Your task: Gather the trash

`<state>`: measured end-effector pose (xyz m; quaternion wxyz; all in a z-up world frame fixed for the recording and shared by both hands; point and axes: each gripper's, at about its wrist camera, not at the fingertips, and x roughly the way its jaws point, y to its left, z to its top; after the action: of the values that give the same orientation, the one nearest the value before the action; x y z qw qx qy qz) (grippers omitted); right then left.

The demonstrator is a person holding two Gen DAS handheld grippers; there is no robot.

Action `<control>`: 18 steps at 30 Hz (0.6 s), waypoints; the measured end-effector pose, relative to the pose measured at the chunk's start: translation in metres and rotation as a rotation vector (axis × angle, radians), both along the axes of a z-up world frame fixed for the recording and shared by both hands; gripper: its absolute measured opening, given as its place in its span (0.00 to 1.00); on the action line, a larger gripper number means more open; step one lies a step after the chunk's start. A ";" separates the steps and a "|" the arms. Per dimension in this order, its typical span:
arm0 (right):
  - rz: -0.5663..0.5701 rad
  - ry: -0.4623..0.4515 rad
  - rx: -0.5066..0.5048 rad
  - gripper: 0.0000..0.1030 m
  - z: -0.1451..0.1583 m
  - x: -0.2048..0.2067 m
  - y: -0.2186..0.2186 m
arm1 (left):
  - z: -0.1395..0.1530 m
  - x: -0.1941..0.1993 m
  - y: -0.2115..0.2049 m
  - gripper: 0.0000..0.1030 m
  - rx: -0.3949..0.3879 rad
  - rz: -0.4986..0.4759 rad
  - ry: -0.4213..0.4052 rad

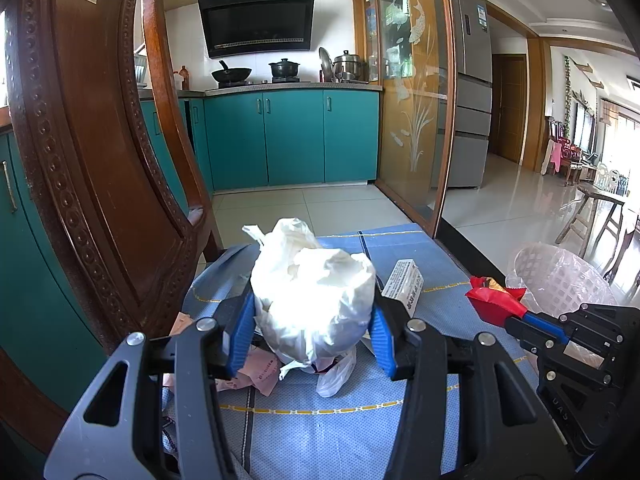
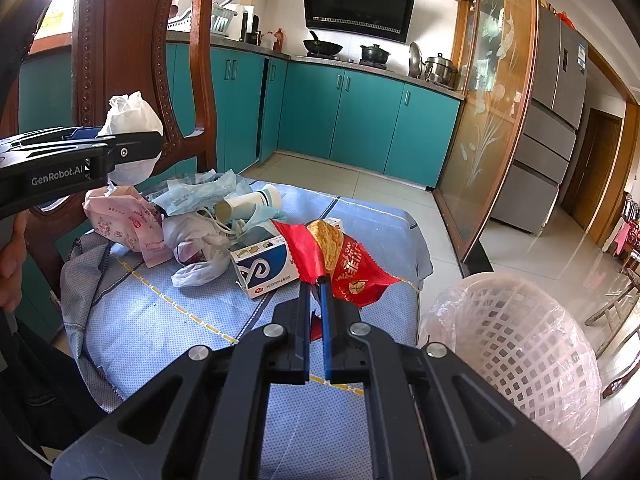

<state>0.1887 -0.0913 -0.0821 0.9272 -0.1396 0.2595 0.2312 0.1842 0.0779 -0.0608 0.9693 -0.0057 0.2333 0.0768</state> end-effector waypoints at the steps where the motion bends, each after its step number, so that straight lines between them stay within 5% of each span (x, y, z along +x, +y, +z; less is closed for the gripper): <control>1: 0.000 0.001 0.000 0.05 -0.001 0.000 0.000 | 0.000 0.000 0.000 0.49 -0.001 0.001 0.000; 9: -0.071 -0.058 0.025 0.05 0.013 -0.002 -0.015 | 0.009 0.003 -0.002 0.49 -0.069 -0.026 -0.001; 18: -0.385 -0.094 0.109 0.05 0.026 0.001 -0.125 | 0.007 0.040 -0.053 0.49 -0.299 -0.326 0.075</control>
<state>0.1896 -0.2163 -0.0563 0.9716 -0.0476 0.2248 0.0565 0.2238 0.0252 -0.0542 0.9480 -0.1084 0.2756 -0.1162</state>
